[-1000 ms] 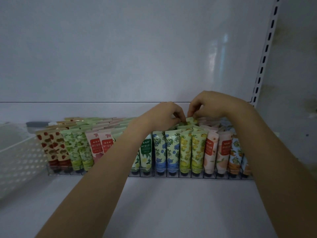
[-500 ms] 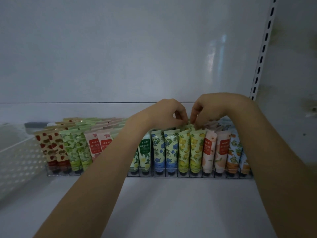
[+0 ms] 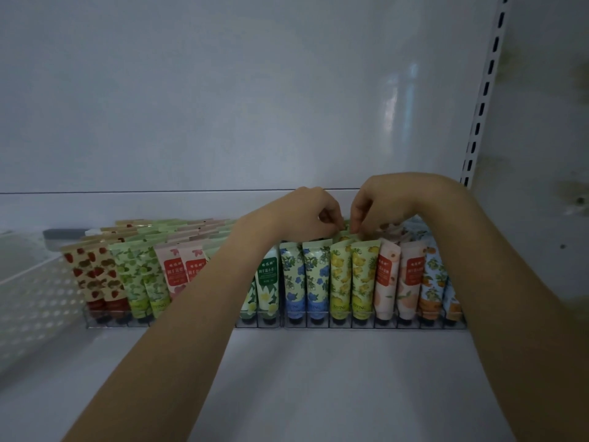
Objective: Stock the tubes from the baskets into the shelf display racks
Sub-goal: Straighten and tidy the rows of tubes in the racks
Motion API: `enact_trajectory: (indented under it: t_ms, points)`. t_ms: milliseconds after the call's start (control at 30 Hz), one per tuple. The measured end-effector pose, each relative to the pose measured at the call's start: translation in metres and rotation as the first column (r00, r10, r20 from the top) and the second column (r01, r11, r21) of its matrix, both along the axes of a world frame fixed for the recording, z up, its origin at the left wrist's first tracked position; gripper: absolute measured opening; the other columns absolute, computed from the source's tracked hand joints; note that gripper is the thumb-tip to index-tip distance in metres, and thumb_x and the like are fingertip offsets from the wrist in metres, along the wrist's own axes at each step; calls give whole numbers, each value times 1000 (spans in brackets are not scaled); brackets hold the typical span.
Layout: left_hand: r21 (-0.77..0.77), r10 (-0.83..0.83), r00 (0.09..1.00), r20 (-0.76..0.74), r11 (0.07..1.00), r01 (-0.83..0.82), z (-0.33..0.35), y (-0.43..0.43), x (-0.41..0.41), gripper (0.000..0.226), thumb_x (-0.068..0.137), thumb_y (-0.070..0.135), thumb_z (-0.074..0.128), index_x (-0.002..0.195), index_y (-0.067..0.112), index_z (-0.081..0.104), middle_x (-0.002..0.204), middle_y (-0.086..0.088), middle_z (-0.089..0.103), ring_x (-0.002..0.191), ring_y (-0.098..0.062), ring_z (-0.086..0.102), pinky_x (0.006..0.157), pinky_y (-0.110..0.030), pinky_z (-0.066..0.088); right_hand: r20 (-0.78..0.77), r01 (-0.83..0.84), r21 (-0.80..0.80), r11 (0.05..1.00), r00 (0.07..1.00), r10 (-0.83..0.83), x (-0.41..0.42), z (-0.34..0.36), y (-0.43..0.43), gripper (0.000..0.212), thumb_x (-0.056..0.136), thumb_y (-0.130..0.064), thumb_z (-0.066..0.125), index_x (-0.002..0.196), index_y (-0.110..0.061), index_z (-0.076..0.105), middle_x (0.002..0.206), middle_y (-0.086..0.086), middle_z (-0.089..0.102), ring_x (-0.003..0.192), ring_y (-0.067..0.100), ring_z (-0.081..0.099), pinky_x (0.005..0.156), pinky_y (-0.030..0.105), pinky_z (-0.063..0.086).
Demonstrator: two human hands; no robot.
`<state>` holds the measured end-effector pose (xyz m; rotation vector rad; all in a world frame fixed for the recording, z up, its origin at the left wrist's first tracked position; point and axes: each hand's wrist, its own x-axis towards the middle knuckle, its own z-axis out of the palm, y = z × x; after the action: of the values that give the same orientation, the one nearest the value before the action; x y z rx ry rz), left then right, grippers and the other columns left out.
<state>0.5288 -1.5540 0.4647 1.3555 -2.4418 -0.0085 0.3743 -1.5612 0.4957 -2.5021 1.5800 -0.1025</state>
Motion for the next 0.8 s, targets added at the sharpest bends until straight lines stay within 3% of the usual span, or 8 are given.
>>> enact_trajectory:
  t_ms: [100, 267, 333, 433, 800]
  points:
    - [12, -3, 1000, 3, 1000, 3, 0, 1, 1, 19, 87, 13, 57, 101, 15, 70, 79, 11, 55, 52, 14, 47, 51, 4, 32, 52, -13, -35, 999, 999, 15, 0, 2, -2, 19, 80, -13, 67, 70, -29, 65, 74, -8, 60, 65, 8, 52, 56, 21, 41]
    - [25, -15, 1000, -8, 1000, 15, 1, 0, 1, 19, 88, 13, 57, 102, 13, 70, 76, 13, 53, 53, 27, 44, 53, 5, 33, 214, -11, -124, 992, 976, 38, -6, 1, -8, 14, 81, -13, 68, 81, -27, 66, 81, -13, 59, 72, 2, 52, 64, 22, 39]
    - [18, -15, 1000, -6, 1000, 15, 0, 0, 1, 19, 88, 14, 57, 102, 13, 70, 78, 11, 54, 52, 25, 45, 52, 4, 33, 201, -5, -98, 995, 979, 24, -3, -5, -10, 13, 80, -14, 69, 82, -27, 66, 84, -10, 61, 77, 6, 55, 70, 24, 41]
    - [18, -12, 1000, 0, 1000, 12, 0, 0, 1, 19, 88, 14, 56, 102, 12, 70, 81, 9, 55, 51, 22, 45, 53, 4, 33, 168, 18, -77, 997, 986, -5, 1, -10, -14, 12, 78, -16, 70, 78, -27, 66, 84, -6, 63, 81, 11, 56, 66, 24, 43]
    - [27, -25, 1000, -19, 999, 25, -1, 0, 1, 18, 88, 13, 57, 100, 11, 70, 79, 9, 56, 52, 27, 44, 53, 4, 34, 158, 33, -51, 998, 987, -25, 2, -14, -19, 14, 79, -16, 68, 70, -26, 65, 81, 0, 64, 69, 13, 54, 59, 24, 43]
